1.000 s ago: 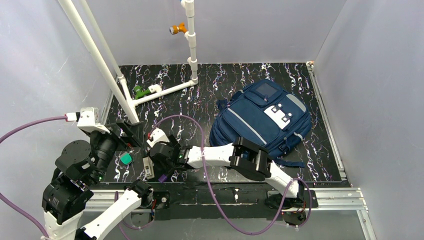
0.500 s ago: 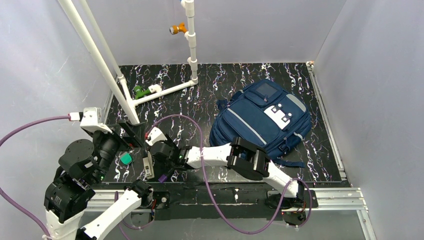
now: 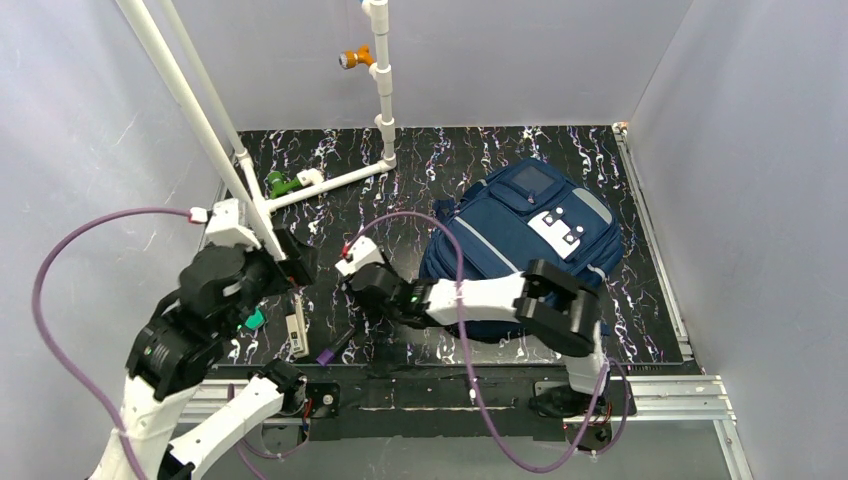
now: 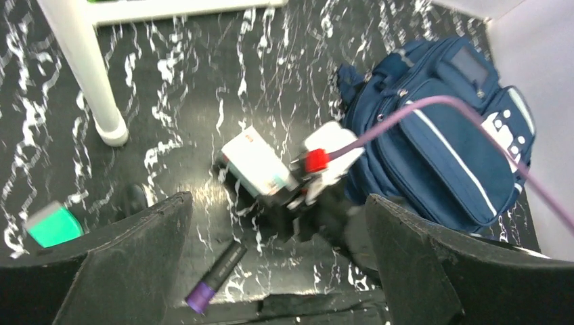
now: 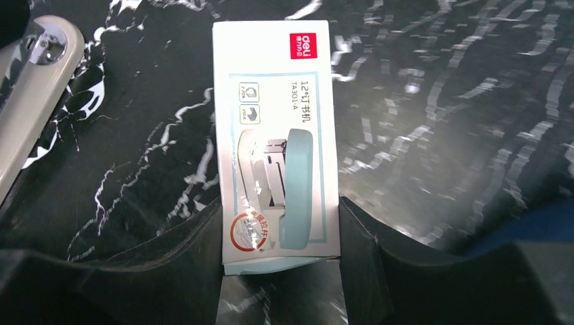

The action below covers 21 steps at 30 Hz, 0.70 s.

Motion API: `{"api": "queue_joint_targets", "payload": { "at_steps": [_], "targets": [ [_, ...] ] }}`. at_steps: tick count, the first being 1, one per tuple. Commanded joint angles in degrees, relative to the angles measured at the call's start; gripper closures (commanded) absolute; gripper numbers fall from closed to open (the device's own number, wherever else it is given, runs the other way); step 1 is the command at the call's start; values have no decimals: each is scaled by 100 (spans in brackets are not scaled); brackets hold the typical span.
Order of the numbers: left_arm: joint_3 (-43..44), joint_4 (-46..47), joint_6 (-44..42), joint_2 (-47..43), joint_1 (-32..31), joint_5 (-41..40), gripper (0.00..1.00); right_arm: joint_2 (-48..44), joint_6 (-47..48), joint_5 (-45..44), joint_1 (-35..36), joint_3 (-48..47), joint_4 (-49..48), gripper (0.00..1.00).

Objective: Pack the student bag
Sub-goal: Pick up the stationery from the center of the board.

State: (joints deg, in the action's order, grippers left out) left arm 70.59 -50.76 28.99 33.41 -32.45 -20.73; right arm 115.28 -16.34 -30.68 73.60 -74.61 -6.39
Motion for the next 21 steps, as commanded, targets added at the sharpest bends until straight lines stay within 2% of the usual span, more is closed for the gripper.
{"api": "queue_joint_targets", "payload": {
  "at_steps": [1, 5, 8, 10, 13, 18, 21],
  "targets": [
    [-134, -485, 1224, 597, 1, 34, 2, -1383, -280, -31, -163, 611, -471, 53],
    [-392, -356, 2605, 922, 1, 719, 2, -2271, -450, -148, -257, 1073, -294, 53],
    [-797, 467, 3259, 1093, 2, 1539, 2, -2869, -560, -192, -274, 1366, -142, 53],
    [-1155, 1458, 3451, 1166, 2, 2051, 4, -3174, -653, -195, -276, 1446, -39, 53],
    [-1453, 2293, 3520, 1258, 1, 2359, 8, -3528, -782, -221, -276, 1550, 32, 53],
    [-1755, 3187, 3462, 1618, 0, 2573, 9, -3876, -956, -63, -272, 1564, 182, 53],
    [-1870, 3527, 3563, 1844, 1, 2737, 18, -4072, -1037, -53, -283, 1603, 215, 52]
  ]
}}
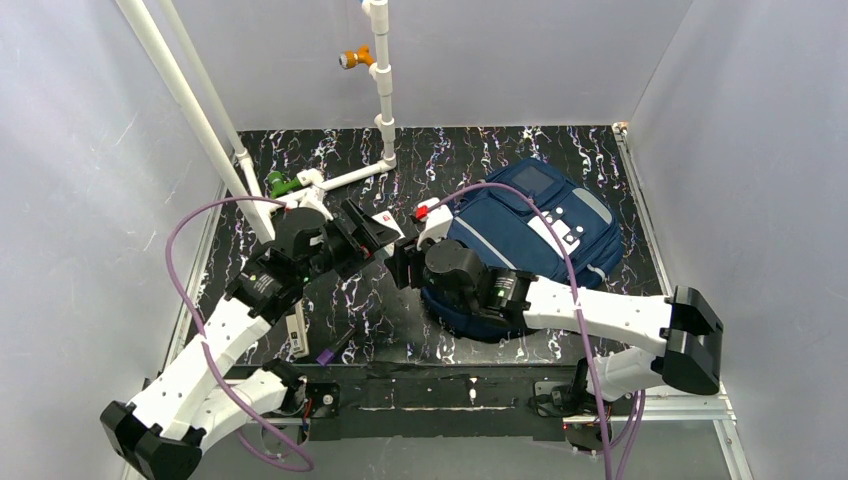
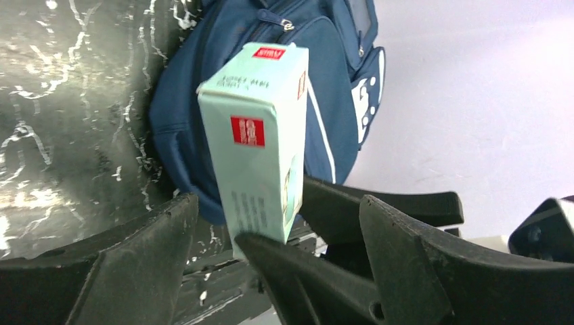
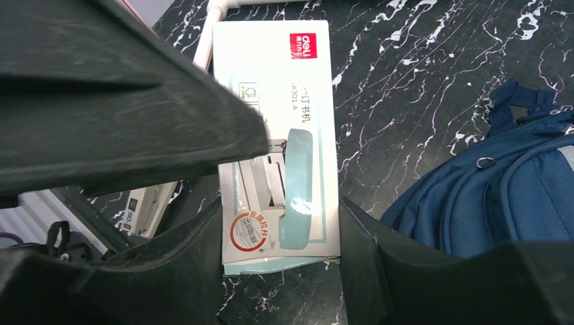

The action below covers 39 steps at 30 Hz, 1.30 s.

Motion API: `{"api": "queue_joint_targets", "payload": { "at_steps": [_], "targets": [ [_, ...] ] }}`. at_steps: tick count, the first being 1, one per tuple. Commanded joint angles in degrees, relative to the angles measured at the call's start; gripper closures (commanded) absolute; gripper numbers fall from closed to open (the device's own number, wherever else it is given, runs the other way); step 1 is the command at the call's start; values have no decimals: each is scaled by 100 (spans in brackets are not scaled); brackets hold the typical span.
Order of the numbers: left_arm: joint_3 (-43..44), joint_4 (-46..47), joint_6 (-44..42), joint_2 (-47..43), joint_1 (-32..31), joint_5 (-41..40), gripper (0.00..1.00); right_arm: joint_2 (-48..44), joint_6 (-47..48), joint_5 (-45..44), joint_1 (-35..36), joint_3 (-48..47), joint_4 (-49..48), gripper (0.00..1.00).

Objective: Pack the student bag
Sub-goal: Pick up the stationery from the center of the board.

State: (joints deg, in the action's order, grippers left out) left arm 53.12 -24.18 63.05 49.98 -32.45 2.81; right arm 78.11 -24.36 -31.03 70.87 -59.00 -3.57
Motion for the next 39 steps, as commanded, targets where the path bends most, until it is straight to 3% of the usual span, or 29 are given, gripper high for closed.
{"api": "queue_joint_targets", "payload": {
  "at_steps": [1, 7, 13, 19, 23, 27, 32, 35, 37, 39],
  "targets": [
    [-150, 938, 173, 230, 1, 396, 22, -391, -251, -11, -12, 28, -24, 52],
    [-388, 1229, 227, 165, 1, 95, 48, -647, -377, -35, -12, 86, 152, 51],
    [-586, 1693, 327, 231, 1, 201, 60, -759, -402, 81, -12, 58, 323, 44],
    [-557, 1751, 271, 356, 1, 327, 70, -841, -113, 370, -55, -571, 1923, 2],
    [-539, 1626, 128, 352, 1, 227, 75, -1088, 140, 134, -99, -1025, 3501, 1],
    [-233, 728, -591, 222, 1, -428, 74, -1072, 293, -1348, -100, -1628, 5663, 2],
    [-240, 82, -1043, -133, 1, -771, 73, -331, 785, -2572, -100, -1684, 6302, 5],
    [-297, -82, -1069, -363, 1, -754, 72, 67, 1144, -2857, -100, -1599, 6196, 7],
    [-327, -143, -1036, -436, 1, -719, 72, 231, 1478, -2969, -108, -1444, 5847, 17],
    [-342, -148, -1008, -452, 1, -627, 72, 387, 1608, -3091, -173, -1386, 5695, 21]
  ]
}}
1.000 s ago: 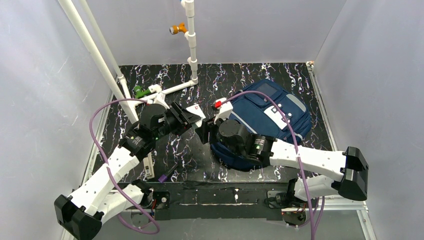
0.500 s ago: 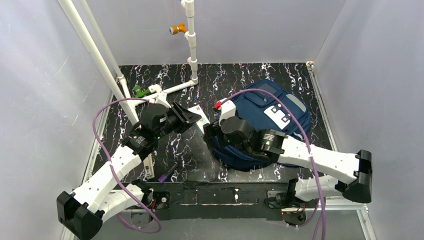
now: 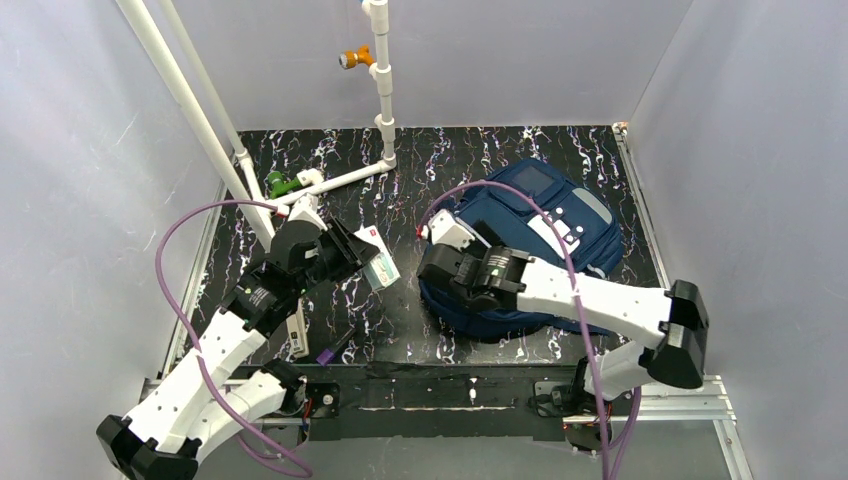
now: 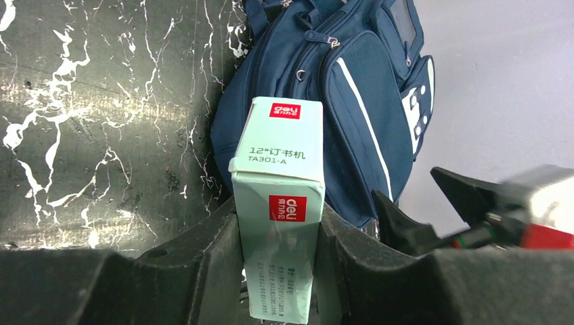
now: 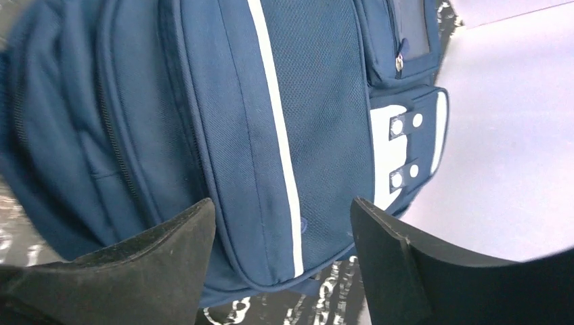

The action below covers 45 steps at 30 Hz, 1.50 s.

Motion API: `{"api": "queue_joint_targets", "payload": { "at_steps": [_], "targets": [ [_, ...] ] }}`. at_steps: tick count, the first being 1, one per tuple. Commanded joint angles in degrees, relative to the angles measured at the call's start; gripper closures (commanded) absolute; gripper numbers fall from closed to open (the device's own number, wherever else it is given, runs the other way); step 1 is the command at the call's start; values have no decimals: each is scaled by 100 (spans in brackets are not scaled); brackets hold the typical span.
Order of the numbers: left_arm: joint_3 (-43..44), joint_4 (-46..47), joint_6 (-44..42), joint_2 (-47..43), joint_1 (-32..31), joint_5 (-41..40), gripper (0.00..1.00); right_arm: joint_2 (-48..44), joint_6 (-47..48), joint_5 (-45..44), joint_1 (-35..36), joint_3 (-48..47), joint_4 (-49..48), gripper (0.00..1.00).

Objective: Pack the student bag
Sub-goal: Pick up the stationery from the center of the board, then place the stationery in the student bag.

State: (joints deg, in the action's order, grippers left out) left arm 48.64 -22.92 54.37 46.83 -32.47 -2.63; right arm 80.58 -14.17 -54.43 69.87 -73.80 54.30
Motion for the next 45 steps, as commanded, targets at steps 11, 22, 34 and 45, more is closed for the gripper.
{"api": "queue_joint_targets", "payload": {
  "at_steps": [11, 22, 34, 45],
  "targets": [
    [224, -227, -93, 6, 4, 225, 71, 301, 890, 13, -606, 332, -585, 27],
    [182, -134, -23, 112, 4, 474, 71, 261, 990, 778, -606, 356, -902, 21],
    [129, -143, 47, 76, 4, 536, 71, 22, 935, 1591, -597, 244, -996, 24],
    [82, -117, 129, 55, 4, 621, 71, 293, 928, 377, -606, 454, -665, 28]
  ]
}}
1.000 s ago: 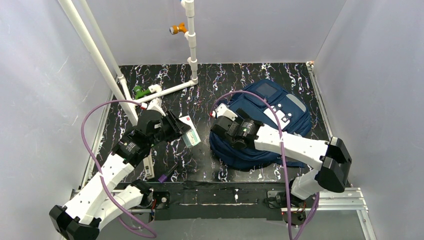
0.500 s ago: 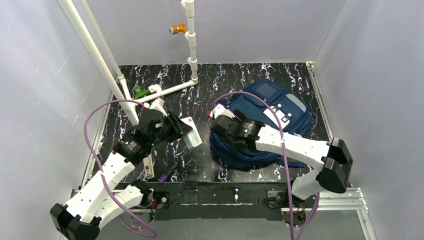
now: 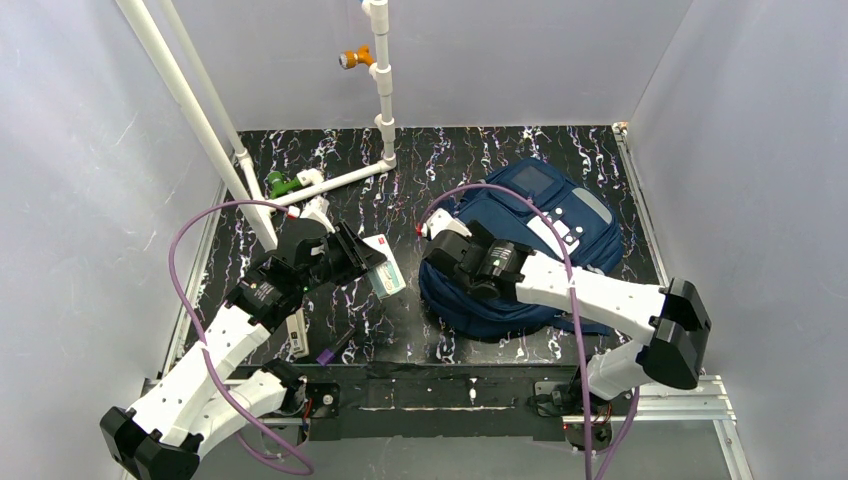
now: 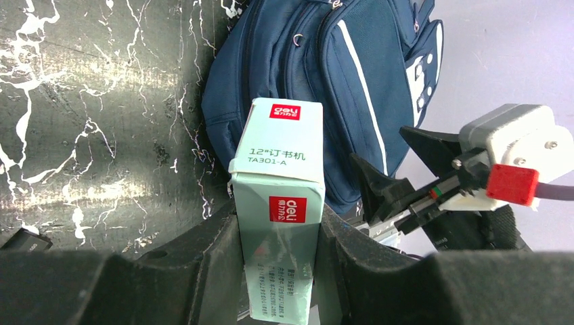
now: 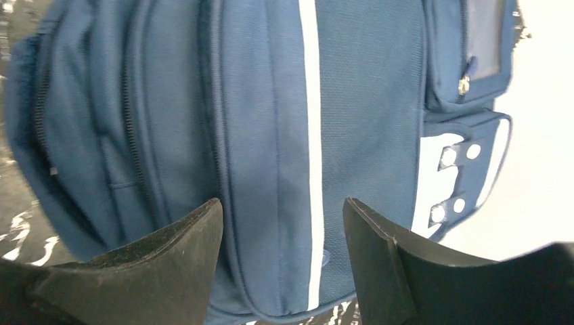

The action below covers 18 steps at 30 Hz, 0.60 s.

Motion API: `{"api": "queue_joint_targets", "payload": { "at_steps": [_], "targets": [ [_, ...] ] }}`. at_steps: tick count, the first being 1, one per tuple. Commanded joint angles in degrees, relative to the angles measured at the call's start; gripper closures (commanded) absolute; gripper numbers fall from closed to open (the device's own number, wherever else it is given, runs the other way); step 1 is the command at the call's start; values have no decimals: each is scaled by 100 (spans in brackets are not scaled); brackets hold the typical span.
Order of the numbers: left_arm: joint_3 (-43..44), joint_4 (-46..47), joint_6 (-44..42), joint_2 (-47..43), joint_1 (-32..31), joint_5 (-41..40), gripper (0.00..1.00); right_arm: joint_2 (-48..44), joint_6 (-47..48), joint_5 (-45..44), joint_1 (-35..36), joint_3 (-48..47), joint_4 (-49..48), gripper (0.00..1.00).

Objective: Pack the student bag
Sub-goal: Place the stationery in the student bag.

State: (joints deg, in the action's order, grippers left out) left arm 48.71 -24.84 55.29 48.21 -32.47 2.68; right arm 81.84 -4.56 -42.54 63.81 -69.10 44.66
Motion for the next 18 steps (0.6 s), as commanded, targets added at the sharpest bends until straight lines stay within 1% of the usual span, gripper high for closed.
{"api": "queue_joint_targets", "payload": {
  "at_steps": [1, 2, 4, 6, 9, 11, 14, 16, 18],
  "targets": [
    [76, 76, 35, -77, 4, 100, 71, 218, -3, -892, -7, -16, 327, 28],
    [89, 76, 35, -75, 4, 113, 71, 244, 29, -943, -9, -16, 332, 28],
    [102, 76, 39, -73, 4, 119, 71, 285, 25, -1121, -9, -65, 383, 32],
    [116, 80, 48, -76, 4, 120, 71, 301, -41, -1102, -9, -187, 520, 33],
    [114, 76, 35, -67, 4, 136, 71, 213, 98, -997, -9, -97, 266, 29],
    [104, 76, 62, -65, 5, 137, 71, 253, 114, -1017, -9, -91, 298, 28],
    [133, 107, 76, -4, 4, 172, 71, 392, 74, -623, -9, -146, 379, 27],
    [167, 120, 38, 52, 4, 202, 71, 450, 97, -1012, -16, -36, 344, 25],
    [190, 111, 75, 68, 1, 206, 71, 476, 71, -1293, -45, -43, 464, 25]
  ]
}}
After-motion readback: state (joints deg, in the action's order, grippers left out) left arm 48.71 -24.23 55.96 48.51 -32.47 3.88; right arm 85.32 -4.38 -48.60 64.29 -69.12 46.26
